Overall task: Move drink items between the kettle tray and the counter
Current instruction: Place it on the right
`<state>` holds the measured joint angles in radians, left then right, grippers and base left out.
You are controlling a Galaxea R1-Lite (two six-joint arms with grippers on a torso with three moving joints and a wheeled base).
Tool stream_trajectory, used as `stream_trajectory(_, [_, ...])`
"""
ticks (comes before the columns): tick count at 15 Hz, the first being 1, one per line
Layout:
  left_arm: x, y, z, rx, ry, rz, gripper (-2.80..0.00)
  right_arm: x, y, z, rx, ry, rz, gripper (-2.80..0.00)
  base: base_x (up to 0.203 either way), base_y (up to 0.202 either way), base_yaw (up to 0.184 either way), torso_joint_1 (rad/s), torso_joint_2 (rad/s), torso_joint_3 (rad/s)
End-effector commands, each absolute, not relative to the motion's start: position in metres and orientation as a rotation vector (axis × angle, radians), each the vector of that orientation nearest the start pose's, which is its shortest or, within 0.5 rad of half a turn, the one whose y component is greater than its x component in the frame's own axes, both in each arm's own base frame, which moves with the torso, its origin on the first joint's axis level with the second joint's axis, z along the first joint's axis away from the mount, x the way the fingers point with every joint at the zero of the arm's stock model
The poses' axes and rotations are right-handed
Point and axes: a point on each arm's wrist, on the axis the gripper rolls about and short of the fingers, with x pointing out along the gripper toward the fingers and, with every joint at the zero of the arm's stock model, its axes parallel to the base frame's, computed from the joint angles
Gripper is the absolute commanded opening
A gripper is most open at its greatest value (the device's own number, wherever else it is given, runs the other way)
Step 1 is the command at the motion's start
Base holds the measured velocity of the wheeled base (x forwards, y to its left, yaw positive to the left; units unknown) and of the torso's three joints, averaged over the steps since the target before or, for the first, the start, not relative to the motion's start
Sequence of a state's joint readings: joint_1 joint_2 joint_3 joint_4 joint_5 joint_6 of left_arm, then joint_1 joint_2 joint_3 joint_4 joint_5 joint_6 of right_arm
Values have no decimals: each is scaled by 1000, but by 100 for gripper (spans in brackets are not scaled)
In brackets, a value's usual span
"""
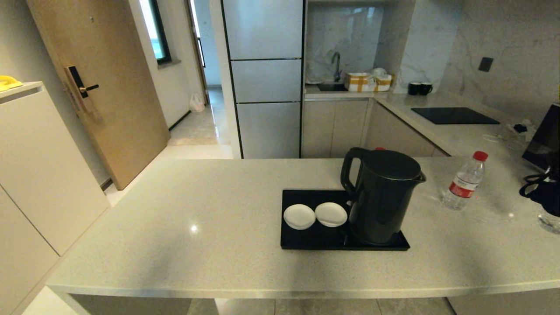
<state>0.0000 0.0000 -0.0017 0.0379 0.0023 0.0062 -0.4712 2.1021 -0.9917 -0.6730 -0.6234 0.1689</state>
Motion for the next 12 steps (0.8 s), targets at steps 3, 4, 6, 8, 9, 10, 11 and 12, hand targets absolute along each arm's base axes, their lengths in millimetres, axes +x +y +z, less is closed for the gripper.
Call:
stream_trajectory(3, [-23,0,72,6,36,3,-280,340,-216,57,93,356,-1168,-280,0,0,0,0,0,0])
stream_trajectory(4, [-23,0,72,6,36,4,-280,343,-219,48,84,351,-1170,-280,0,0,0,0,0,0])
stream_trajectory(6, [-23,0,72,6,37,3,-280,349,-224,33,70,323,-1170,-280,0,0,0,0,0,0])
stream_trajectory(8, [-23,0,72,6,35,3,-280,354,-227,20,39,292,-1165,-280,0,0,0,0,0,0])
stream_trajectory(9, [-23,0,72,6,37,4,-280,358,-230,15,28,274,-1165,-280,0,0,0,0,0,0])
stream_trajectory(10, [-23,0,72,6,37,4,-280,360,-232,9,24,264,-1167,-280,0,0,0,0,0,0])
stream_trajectory(11, [-23,0,72,6,37,4,-280,362,-234,3,21,264,-1169,-280,0,0,0,0,0,0])
stream_trajectory(12, [-23,0,72,6,37,3,-280,365,-237,-5,19,263,-1171,-280,0,0,0,0,0,0])
